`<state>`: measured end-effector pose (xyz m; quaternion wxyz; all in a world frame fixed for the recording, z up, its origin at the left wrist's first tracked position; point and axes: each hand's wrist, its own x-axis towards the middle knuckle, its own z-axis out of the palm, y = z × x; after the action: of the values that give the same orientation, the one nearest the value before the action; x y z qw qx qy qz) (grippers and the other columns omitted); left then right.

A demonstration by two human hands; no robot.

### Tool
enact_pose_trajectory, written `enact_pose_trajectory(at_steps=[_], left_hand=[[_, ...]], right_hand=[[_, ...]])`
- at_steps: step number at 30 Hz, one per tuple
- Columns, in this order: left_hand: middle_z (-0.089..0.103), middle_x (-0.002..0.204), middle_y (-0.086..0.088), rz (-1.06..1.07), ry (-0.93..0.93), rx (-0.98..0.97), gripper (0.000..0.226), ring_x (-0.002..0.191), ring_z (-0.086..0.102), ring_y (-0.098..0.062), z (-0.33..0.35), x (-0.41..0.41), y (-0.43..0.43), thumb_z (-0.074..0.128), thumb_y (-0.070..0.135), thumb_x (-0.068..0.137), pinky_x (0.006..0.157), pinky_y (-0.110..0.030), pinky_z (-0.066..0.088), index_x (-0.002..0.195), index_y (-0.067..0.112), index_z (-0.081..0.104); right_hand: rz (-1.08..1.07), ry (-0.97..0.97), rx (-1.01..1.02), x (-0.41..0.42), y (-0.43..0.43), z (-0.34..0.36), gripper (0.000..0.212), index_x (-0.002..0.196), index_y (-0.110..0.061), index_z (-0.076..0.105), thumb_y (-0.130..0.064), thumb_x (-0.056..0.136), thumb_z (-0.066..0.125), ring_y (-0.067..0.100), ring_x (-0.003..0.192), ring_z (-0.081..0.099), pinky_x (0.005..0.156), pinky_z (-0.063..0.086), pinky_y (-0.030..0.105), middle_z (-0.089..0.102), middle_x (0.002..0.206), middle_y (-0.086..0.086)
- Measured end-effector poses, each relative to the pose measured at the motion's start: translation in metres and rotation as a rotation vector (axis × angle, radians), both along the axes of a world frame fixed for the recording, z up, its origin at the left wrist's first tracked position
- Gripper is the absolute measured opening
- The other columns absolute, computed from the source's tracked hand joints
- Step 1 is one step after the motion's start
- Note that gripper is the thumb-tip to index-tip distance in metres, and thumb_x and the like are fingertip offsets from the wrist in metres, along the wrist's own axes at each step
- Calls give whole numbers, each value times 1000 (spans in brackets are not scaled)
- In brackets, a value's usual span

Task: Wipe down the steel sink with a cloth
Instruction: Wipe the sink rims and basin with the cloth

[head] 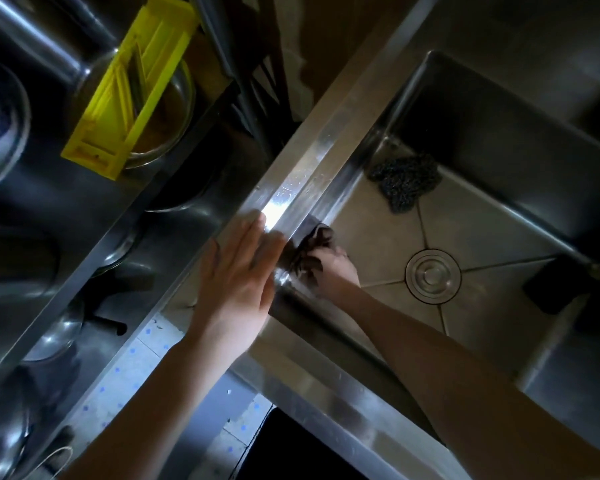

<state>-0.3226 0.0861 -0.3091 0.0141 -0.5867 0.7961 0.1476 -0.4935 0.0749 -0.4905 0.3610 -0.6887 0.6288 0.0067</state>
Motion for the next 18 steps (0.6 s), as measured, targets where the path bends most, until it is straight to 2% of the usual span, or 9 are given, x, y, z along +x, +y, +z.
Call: enact_pose_trajectory(at_steps=[2,3,5,6,7,9,11,14,18], left_hand=[[32,151,-13,0,11,-4,57,139,29,-32,1,1,-1,52,11,84,98,-57,35,140,19,43],[32,151,-13,-1,11,-9,59,139,30,-32,2,1,-2,51,11,84,97,-56,35,142,20,41],[33,151,-12,2,10,-16,62,138,31,-32,3,-1,-2,52,8,83,98,-54,34,143,21,40],[33,151,-12,4,10,-18,62,138,32,-33,4,-1,-2,54,8,83,98,-54,34,142,21,41],[34,150,-13,4,9,-22,62,136,34,-33,4,-1,-2,56,7,82,98,-54,35,141,20,43],[37,148,-13,1,3,-36,61,133,39,-34,5,-1,-2,60,7,79,96,-53,37,138,19,47],[37,148,-14,-6,-10,-43,61,132,40,-34,5,0,-3,63,6,78,95,-53,37,136,18,49],[34,150,-14,-14,-31,-38,60,134,38,-35,4,0,0,62,9,80,96,-56,35,137,17,46],[30,152,-15,-19,-49,-57,58,134,38,-33,2,1,10,56,12,83,101,-57,30,139,16,42]], right_hand=[[77,-37,22,-14,4,-5,39,123,-22,62,-18,85,60,24,113,53,92,44,29,59,129,3],[69,-60,47,-24,11,-7,36,119,-26,64,-18,85,61,20,104,58,87,46,26,61,122,4],[107,-35,62,-41,31,-6,21,93,-35,65,-16,85,62,-3,76,59,67,47,14,58,99,-3],[133,-10,59,-48,42,-8,23,87,-35,61,-13,85,63,-10,70,56,64,44,8,57,94,-4],[147,-14,82,-59,56,-10,19,91,-27,63,-10,84,64,-8,71,59,64,46,10,59,96,0],[280,-54,133,-84,81,-10,27,113,-19,65,-13,88,61,11,98,59,83,48,21,61,122,1],[460,-13,142,-109,102,-8,40,129,-35,55,-23,92,55,16,117,44,95,42,28,49,139,-13],[424,-13,210,-119,113,2,42,136,-43,44,-33,95,46,16,126,38,101,40,30,42,146,-11],[481,-33,94,-91,88,-2,42,137,-34,47,-27,96,46,24,131,35,105,33,31,40,149,-8]])
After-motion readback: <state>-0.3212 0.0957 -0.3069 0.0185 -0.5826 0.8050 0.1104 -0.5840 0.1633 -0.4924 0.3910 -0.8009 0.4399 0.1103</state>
